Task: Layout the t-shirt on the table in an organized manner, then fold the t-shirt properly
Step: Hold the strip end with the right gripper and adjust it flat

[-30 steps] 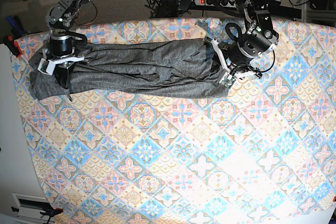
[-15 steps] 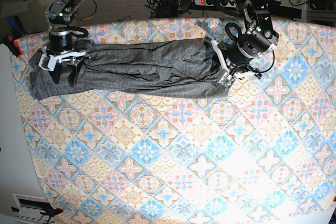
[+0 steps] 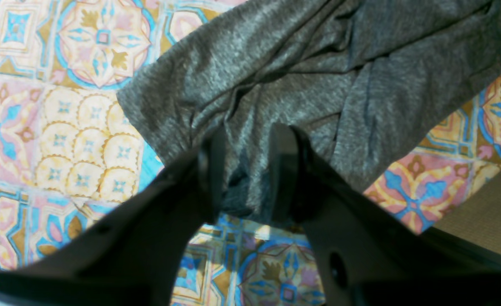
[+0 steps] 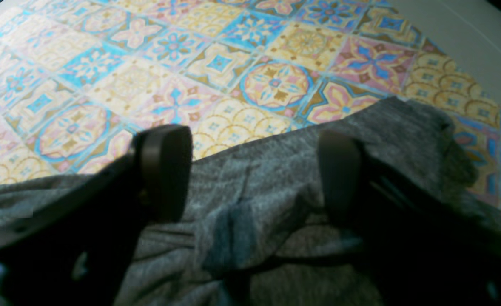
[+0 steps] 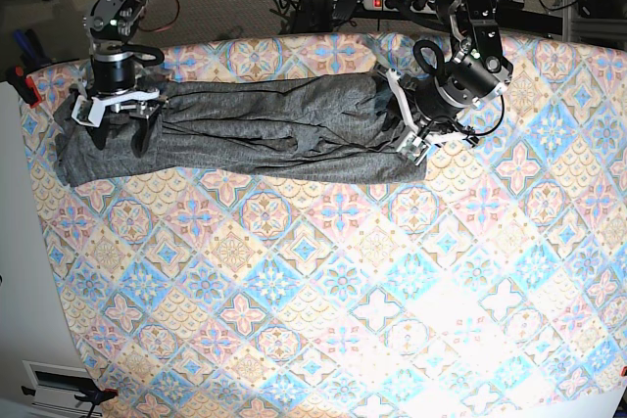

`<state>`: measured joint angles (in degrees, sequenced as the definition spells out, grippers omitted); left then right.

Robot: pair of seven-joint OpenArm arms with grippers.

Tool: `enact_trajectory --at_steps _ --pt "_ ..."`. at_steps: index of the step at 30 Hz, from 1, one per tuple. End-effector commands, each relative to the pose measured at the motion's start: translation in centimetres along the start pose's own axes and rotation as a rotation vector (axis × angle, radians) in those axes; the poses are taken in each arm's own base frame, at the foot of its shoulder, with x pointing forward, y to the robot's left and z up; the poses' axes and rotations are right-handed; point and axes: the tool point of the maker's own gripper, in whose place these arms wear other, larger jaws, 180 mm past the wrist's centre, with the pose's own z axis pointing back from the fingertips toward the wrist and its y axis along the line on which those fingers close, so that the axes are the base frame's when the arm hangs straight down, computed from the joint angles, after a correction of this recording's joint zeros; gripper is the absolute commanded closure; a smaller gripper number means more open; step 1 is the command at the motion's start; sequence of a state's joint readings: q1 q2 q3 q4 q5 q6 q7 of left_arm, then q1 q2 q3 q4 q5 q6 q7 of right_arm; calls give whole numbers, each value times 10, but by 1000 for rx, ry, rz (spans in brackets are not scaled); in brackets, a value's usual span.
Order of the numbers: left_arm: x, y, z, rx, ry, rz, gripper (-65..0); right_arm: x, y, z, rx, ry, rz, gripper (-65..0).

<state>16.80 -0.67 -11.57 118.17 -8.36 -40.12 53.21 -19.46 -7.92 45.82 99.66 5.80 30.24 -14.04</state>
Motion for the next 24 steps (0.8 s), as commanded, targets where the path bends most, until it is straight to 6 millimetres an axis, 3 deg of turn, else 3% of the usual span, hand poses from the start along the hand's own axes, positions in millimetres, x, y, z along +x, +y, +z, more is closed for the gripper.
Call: enact_trajectory --at_steps 1,3,5,7,10,13,18,24 --pt "12 2 3 7 -44 -8 -173 16 -1 -1 5 -57 6 -464" --pt "13 3 3 10 -45 -10 -173 30 -14 -5 -14 -87 31 -463" --pt "14 4 3 11 -47 -11 -173 58 -43 -10 -72 -166 33 -453" --pt "14 4 3 11 -47 -11 -173 72 -68 -19 -125 -209 -18 -448" --pt "15 4 3 12 -49 -12 -173 60 -90 -34 -147 -152 -134 -449" --pt "15 4 3 12 -49 -12 -173 66 -118 -33 -124 -120 -164 -448" --pt "16 4 3 13 -51 -13 -173 67 -135 -31 -101 -122 -229 -448" --pt "20 6 3 15 -61 -18 -173 25 -140 -35 -108 -48 -331 -448"
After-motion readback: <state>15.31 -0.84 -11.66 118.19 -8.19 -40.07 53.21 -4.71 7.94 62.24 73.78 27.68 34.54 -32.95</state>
